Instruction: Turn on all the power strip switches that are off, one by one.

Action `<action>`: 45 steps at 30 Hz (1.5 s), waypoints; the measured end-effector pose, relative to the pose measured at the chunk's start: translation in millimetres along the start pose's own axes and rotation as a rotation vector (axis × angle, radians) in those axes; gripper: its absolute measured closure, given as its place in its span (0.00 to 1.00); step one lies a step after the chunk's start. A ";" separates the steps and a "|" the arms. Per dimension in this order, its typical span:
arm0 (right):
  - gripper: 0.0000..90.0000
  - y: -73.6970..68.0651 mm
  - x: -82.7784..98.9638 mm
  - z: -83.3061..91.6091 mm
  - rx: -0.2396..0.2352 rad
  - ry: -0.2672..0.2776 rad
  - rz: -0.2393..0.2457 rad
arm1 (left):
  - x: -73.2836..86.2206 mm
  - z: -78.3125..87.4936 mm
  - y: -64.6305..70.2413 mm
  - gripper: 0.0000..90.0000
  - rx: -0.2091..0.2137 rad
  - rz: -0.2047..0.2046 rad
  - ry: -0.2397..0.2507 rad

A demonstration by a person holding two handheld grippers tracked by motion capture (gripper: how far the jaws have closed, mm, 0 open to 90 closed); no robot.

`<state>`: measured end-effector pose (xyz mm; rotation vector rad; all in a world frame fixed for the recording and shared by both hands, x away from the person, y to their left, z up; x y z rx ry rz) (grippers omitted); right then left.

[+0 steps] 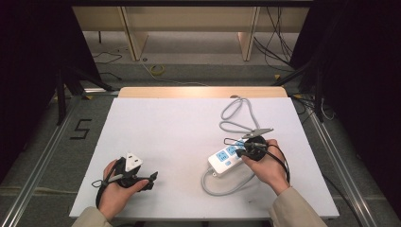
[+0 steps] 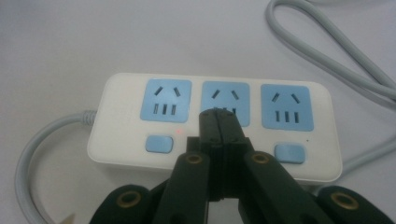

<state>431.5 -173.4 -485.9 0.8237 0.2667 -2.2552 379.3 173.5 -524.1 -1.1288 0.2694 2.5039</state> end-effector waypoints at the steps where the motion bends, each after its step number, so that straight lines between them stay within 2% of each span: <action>1: 1.00 0.8 0.0 0.1 0.002 0.000 0.001 | 0.1 0.2 -0.2 0.13 0.000 -0.002 -0.002; 34: 1.00 27.4 -0.1 7.8 0.059 0.000 -0.026 | 0.9 -0.6 1.0 0.13 0.002 0.003 -0.004; 45: 1.00 35.6 2.7 3.0 0.068 -0.024 -0.039 | 1.1 -1.0 0.7 0.13 0.001 0.004 -0.004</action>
Point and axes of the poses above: each handheld gripper's, and its own axes: z roughly backward along the jaws, x roughly out of its underside, y roughly to its right, the point moved 7 cm from there along -z, roughly forward along the jaws, and after that the axes turned 7 degrees about z, right-handed, at the moved point
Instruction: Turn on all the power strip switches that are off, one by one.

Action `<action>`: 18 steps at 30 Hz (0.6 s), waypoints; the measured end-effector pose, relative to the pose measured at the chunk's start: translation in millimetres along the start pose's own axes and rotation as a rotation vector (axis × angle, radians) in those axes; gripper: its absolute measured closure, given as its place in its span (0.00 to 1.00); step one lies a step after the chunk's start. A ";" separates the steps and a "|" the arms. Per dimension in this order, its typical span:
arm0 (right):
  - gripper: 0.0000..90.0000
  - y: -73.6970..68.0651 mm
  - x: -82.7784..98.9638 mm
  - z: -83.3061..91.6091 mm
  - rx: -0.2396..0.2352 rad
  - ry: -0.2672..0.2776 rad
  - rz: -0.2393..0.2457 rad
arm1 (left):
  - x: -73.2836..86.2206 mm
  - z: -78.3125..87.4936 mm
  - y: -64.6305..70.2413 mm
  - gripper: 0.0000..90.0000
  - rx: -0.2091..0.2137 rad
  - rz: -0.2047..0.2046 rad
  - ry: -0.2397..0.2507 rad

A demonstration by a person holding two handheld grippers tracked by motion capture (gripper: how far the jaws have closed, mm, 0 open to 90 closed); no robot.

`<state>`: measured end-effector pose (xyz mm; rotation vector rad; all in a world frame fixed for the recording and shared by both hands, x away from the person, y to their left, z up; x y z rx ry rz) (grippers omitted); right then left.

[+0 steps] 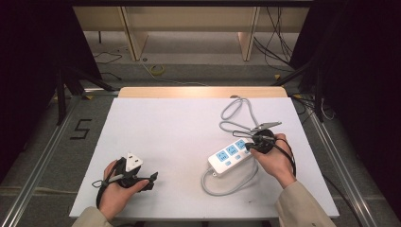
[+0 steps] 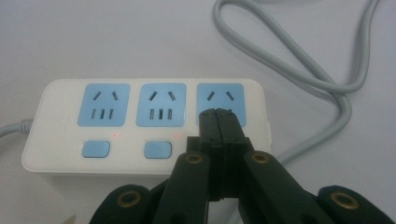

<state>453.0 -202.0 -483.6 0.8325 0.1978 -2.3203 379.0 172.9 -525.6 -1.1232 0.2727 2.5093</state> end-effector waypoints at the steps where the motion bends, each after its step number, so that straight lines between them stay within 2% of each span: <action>1: 1.00 0.7 0.4 -0.6 0.001 -0.002 0.001 | 0.0 -0.1 0.1 0.13 0.000 0.001 0.000; 18: 1.00 7.3 4.0 -5.6 0.000 -0.054 0.002 | 0.0 0.0 0.3 0.13 0.000 -0.002 -0.002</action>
Point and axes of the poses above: each handheld gripper's, and its own axes: z roughly backward along the jaws, x roughly out of its underside, y roughly to its right, the point moved 7 cm from there along -z, roughly forward along the jaws, and after that the axes turned 7 degrees about z, right-handed, at the moved point
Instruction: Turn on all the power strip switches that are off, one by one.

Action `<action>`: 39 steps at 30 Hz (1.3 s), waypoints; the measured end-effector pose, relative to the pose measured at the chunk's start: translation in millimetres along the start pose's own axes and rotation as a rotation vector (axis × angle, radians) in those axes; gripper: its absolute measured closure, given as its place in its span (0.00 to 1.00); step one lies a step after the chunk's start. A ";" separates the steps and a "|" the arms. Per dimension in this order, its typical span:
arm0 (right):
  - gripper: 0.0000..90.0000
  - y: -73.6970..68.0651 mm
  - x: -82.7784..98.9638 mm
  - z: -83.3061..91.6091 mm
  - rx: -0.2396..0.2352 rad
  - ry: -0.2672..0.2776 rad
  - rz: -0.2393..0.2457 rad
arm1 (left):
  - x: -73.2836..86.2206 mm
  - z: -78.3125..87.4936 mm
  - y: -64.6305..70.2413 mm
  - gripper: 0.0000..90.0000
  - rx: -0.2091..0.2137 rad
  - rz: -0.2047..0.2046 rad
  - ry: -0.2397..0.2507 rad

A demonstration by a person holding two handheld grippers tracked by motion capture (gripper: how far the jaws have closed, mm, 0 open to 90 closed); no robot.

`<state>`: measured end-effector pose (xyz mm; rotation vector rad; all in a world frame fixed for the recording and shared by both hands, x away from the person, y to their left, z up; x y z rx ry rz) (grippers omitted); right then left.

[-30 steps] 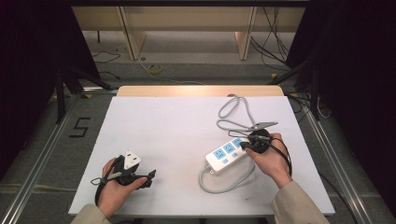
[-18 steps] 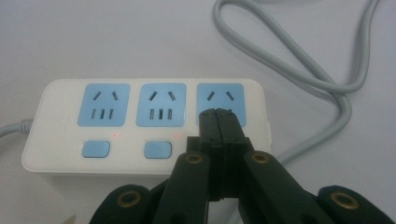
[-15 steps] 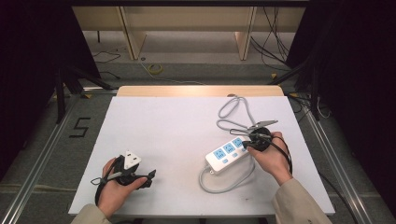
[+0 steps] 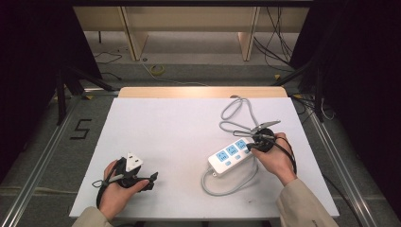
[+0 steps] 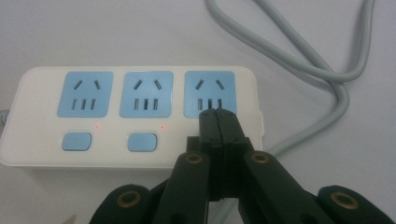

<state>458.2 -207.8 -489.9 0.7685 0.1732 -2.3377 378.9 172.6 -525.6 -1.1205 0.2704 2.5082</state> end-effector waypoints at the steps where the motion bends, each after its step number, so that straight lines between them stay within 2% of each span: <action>1: 1.00 0.0 0.0 0.0 0.000 0.000 0.000 | 0.0 0.0 0.0 0.13 0.000 0.000 0.000; 20: 1.00 -0.1 -3.9 -5.0 -0.025 -0.065 0.024 | 0.0 0.0 -0.1 0.13 0.000 0.000 0.000; 39: 1.00 0.6 -4.5 -11.5 -0.030 -0.087 0.024 | 0.0 0.0 0.0 0.13 0.000 0.000 0.000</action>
Point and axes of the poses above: each handheld gripper's, and its own axes: z roughly backward along the jaws, x roughly out of its underside, y roughly to its right, the point moved 7 cm from there along -z, roughly forward along the jaws, and after that the axes turned 7 degrees about z, right-handed, at the moved point
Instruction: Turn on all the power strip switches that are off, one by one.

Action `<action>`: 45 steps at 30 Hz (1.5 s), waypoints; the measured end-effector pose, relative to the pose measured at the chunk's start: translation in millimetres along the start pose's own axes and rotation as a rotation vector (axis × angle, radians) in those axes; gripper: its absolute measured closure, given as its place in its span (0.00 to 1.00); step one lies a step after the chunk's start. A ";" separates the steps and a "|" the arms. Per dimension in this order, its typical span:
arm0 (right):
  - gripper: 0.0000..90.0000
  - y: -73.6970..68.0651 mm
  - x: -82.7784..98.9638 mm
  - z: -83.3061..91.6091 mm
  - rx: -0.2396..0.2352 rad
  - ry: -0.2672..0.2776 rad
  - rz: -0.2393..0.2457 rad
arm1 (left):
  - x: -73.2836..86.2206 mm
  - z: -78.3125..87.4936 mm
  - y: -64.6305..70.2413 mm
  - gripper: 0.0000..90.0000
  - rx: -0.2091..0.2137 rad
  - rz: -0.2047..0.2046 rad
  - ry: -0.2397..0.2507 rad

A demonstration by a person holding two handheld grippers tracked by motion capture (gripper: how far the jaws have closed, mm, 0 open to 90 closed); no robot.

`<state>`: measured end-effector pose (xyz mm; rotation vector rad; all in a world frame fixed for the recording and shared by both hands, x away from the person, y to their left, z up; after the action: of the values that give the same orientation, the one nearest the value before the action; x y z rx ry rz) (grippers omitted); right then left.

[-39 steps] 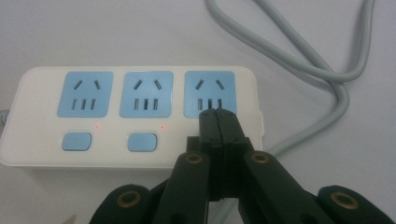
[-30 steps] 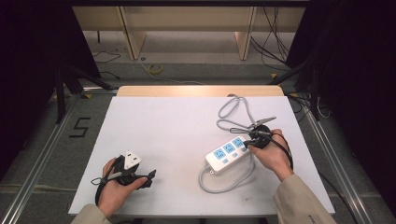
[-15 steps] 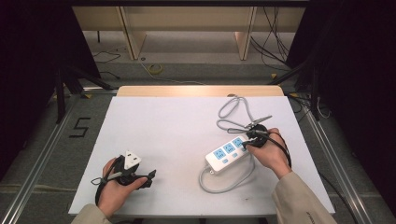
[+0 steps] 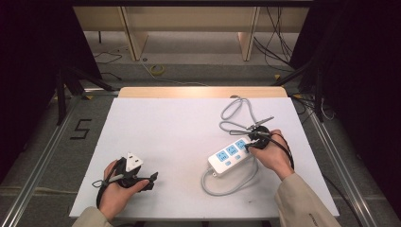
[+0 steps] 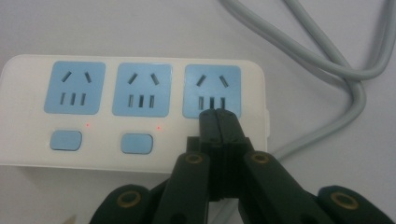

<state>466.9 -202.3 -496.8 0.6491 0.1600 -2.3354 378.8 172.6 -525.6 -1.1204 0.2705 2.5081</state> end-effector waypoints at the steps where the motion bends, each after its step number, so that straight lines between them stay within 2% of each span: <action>1: 1.00 -0.2 -0.1 -0.1 0.002 -0.001 0.000 | 0.0 0.1 0.0 0.13 0.000 0.000 0.000; 45: 1.00 0.9 1.6 -3.4 -0.013 -0.015 -0.018 | -0.2 0.3 1.6 0.13 -0.001 -0.011 0.001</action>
<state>467.9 -203.0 -500.5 0.6256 0.1743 -2.3540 378.1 171.2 -525.2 -1.1200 0.2627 2.4989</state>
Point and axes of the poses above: each handheld gripper's, and its own axes: z roughly backward along the jaws, x roughly out of its underside, y roughly to its right, the point moved 7 cm from there along -z, roughly forward along the jaws, and after that the axes turned 7 degrees about z, right-handed, at the moved point
